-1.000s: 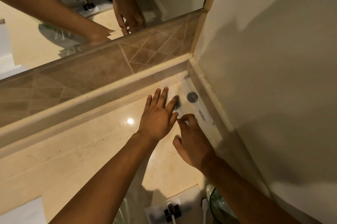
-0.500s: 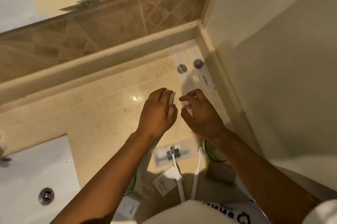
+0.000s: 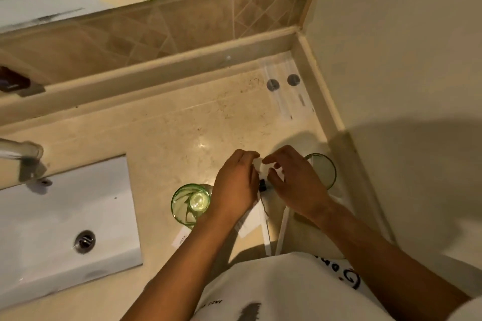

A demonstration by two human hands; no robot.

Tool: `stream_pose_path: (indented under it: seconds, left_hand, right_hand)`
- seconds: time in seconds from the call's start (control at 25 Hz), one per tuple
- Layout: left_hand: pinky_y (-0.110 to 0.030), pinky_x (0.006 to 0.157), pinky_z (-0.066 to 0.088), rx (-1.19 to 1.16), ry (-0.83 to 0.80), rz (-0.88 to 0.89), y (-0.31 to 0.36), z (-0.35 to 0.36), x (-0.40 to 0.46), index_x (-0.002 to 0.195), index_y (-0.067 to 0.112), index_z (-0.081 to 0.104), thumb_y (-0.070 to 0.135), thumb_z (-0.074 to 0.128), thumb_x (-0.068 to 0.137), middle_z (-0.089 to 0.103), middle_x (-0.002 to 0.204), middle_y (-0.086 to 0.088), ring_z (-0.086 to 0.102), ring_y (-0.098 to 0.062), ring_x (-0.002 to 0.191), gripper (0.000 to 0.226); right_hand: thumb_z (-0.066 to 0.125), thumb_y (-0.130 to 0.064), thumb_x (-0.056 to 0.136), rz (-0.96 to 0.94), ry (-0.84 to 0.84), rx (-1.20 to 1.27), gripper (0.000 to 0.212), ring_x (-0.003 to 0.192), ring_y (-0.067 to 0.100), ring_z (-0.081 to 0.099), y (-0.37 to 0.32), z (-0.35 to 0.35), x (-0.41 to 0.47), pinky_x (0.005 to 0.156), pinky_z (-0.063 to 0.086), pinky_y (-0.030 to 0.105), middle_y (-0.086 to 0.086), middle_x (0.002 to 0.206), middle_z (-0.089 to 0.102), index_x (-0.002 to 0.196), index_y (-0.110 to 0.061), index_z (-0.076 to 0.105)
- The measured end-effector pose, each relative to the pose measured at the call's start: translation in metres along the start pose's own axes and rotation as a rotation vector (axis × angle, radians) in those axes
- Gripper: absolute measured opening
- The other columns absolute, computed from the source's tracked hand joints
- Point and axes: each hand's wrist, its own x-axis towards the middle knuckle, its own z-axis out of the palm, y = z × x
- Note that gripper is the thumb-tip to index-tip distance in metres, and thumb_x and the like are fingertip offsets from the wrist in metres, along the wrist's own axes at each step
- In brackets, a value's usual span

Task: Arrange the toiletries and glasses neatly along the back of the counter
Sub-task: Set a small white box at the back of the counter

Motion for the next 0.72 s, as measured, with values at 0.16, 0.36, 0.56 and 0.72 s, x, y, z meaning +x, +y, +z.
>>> stream_pose_path:
  seconds: [0.16,0.36,0.56,0.72]
  left_hand:
    - [-0.036,0.076,0.05,-0.005,-0.009,-0.061,-0.01,0.008,-0.043,0.117,0.013,0.066,0.004,0.055,0.089,0.065,0.11,-0.009,0.063,-0.028,0.095,0.032]
    - [-0.036,0.077,0.049,0.03,-0.088,-0.13,-0.03,0.027,-0.09,0.119,0.016,0.065,0.008,0.055,0.084,0.066,0.109,-0.009,0.063,-0.029,0.096,0.036]
    - [-0.039,0.077,0.051,0.054,-0.125,-0.226,-0.046,0.047,-0.125,0.12,0.016,0.061,0.015,0.055,0.089,0.063,0.109,-0.007,0.062,-0.029,0.096,0.032]
    - [-0.041,0.067,0.048,0.044,-0.118,-0.248,-0.05,0.055,-0.131,0.105,0.015,0.054,0.015,0.055,0.086,0.059,0.096,-0.007,0.058,-0.03,0.085,0.019]
  right_hand:
    - [0.056,-0.017,0.097,0.011,-0.109,-0.019,0.019,0.092,0.011,0.056,-0.003,0.021,-0.023,0.086,0.05,0.029,0.0,0.107,0.059,0.113,-0.016,0.065]
    - [0.052,-0.033,0.097,0.182,-0.24,-0.164,0.021,0.095,0.01,0.064,0.002,0.038,-0.052,0.083,0.053,0.028,-0.01,0.112,0.064,0.116,-0.031,0.061]
    - [0.059,-0.03,0.095,0.271,-0.236,-0.124,0.032,0.1,0.016,0.066,0.012,0.058,-0.069,0.085,0.051,0.025,0.001,0.118,0.069,0.125,-0.021,0.059]
    - [0.061,-0.034,0.094,0.291,-0.239,-0.129,0.032,0.102,0.018,0.067,0.013,0.07,-0.071,0.089,0.055,0.032,0.002,0.117,0.07,0.122,-0.02,0.059]
